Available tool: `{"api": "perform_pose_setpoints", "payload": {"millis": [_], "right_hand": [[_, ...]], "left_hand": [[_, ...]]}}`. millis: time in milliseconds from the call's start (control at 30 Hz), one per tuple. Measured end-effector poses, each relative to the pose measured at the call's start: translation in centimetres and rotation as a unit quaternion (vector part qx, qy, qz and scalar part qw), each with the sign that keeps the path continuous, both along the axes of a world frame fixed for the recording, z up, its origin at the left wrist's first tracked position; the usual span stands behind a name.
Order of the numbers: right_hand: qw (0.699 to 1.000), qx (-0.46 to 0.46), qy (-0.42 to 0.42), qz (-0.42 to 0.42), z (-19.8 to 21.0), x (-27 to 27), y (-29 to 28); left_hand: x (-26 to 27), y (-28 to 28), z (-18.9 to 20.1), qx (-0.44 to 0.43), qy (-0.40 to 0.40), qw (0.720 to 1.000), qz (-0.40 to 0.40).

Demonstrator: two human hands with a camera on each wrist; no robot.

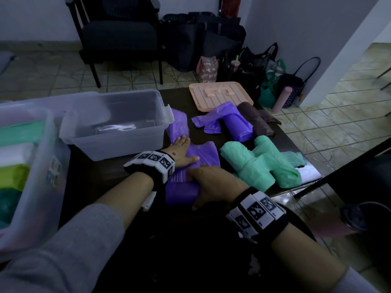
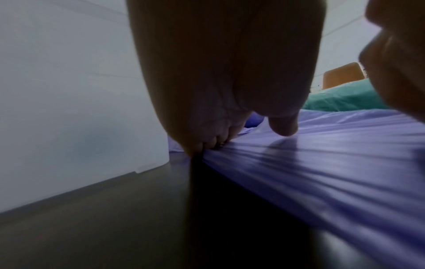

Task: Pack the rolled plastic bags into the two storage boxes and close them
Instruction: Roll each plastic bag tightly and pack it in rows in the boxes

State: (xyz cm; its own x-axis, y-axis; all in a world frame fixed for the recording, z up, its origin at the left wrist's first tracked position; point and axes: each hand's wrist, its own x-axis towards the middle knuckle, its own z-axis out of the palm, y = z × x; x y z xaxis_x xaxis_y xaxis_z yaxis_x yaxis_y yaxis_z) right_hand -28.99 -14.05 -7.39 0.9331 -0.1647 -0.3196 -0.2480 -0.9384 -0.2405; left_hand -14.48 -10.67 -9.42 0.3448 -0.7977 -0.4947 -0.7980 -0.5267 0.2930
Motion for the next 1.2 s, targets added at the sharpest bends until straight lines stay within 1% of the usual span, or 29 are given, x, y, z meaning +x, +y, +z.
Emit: {"api": "perform_pose_setpoints", "payload": {"millis": [167, 233, 333, 400, 533, 600, 733, 833, 967, 1033, 1067, 1100, 1133, 1167, 1200], "right_hand": [[0.996, 0.087, 0.025, -0.027, 0.2, 0.5, -1.3], [0.994, 0.1, 0.035, -0.033, 0.2, 0.6, -1.8], [0.988, 0.138, 0.019, -0.064, 0.1, 0.7, -2.3], [0.988, 0.14, 0.016, -0.069, 0.0, 0.8, -2.6], [0.988, 0.136, 0.024, -0.066, 0.2, 1.1, -3.2], [0.988, 0.138, 0.025, -0.059, 0.2, 1.3, -3.6], [0.988, 0.144, 0.031, -0.052, 0.5, 1.6, -4.0], [0.983, 0.156, 0.001, -0.092, 0.3, 1.6, -4.2], [0.98, 0.154, -0.031, -0.121, 0.1, 1.3, -4.1], [0.985, 0.124, -0.045, -0.112, 0.0, 1.2, -3.8], [0.989, 0.084, -0.054, -0.109, -0.3, 1.2, -3.5], [0.991, 0.022, -0.077, -0.108, -0.6, 1.1, -3.0], [0.986, -0.053, -0.115, -0.113, -1.1, 0.8, -2.1], [0.974, -0.108, -0.159, -0.12, -1.4, 0.5, -1.1], [0.966, -0.129, -0.187, -0.124, -1.9, 0.1, 0.0]], "left_hand": [[0.3, 0.4, 0.1, -0.05, 0.019, 0.998, 0.014], [0.1, 0.4, 0.3, -0.044, 0.009, 0.999, 0.024], [-0.5, 0.4, 1.1, -0.025, -0.016, 0.999, 0.032], [-1.0, 0.7, 1.9, -0.036, -0.026, 0.999, 0.015], [-1.6, 1.7, 4.1, -0.117, -0.008, 0.993, 0.001], [-1.9, 2.4, 4.9, -0.132, -0.003, 0.991, -0.002], [-2.0, 3.9, 5.3, -0.07, -0.007, 0.998, 0.001], [-1.6, 5.0, 4.7, -0.033, 0.028, 0.999, -0.011], [-1.9, 6.1, 3.8, -0.05, 0.006, 0.999, -0.018], [-2.4, 6.1, 3.2, -0.063, -0.005, 0.998, -0.006], [-2.5, 6.0, 3.0, -0.07, -0.014, 0.997, -0.001], [-2.5, 5.9, 3.0, -0.073, -0.024, 0.997, 0.002], [-2.4, 5.6, 3.0, -0.072, -0.03, 0.997, 0.006], [-2.2, 5.3, 3.0, -0.066, -0.034, 0.997, 0.006], [-1.9, 4.9, 3.1, -0.054, -0.034, 0.998, 0.006]]}}
